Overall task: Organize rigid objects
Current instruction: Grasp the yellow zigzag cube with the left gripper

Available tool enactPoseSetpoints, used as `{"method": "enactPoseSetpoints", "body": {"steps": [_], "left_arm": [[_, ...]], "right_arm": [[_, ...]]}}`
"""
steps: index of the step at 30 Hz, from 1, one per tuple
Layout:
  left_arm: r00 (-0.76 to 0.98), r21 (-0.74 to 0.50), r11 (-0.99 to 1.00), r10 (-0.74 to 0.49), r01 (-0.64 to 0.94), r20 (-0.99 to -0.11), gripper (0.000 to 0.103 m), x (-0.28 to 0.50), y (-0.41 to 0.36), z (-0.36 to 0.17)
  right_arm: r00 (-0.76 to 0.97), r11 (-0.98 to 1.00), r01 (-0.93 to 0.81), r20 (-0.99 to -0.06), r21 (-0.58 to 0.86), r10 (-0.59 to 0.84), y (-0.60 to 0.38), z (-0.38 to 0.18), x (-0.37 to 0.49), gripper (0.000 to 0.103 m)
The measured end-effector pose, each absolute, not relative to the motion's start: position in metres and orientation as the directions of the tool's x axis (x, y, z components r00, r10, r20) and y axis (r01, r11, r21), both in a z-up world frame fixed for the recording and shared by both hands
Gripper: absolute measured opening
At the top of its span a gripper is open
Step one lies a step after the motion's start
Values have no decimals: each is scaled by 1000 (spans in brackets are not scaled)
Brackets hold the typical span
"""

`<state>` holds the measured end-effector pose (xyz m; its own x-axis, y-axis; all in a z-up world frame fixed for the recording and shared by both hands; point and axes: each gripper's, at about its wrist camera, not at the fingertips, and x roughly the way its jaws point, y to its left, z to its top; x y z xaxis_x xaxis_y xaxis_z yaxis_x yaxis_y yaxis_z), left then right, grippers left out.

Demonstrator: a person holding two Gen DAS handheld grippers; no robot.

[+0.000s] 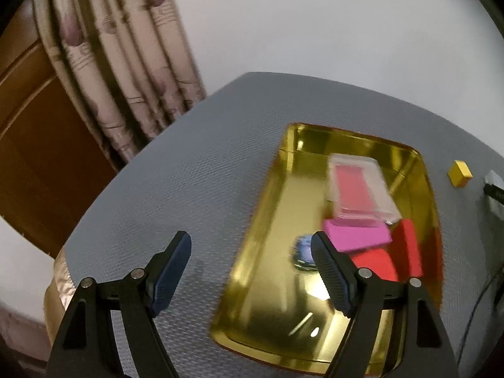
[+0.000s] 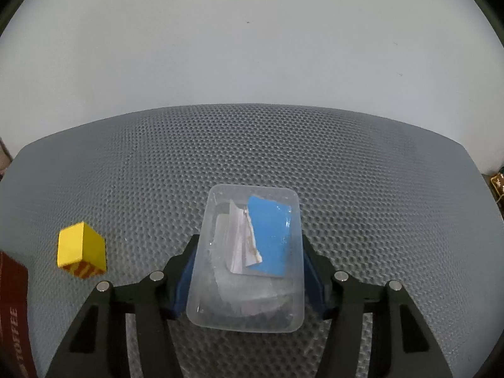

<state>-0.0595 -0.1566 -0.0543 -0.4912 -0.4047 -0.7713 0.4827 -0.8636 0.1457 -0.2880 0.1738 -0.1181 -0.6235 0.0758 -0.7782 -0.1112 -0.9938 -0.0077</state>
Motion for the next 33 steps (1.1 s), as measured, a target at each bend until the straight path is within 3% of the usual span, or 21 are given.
{"method": "enactPoseSetpoints", "body": {"steps": [16,27,33], "left_arm": [[-541,68,-978,-167,199,-824,76,-122,-22,-53],[-536,85,-986,-151,147,-830,76,-177,26,-45],[-471,22,-982,-110,189,-875,76,-212,29,-51]], "right_arm": [[-620,-996,-76,-780,-53,89,242,-112,-209,59],[-621,-998,-47,-781,-48,67,256,-111,-195,60],[-622,-998,-46,-781,-40,60,256,-114,-174,60]]}}
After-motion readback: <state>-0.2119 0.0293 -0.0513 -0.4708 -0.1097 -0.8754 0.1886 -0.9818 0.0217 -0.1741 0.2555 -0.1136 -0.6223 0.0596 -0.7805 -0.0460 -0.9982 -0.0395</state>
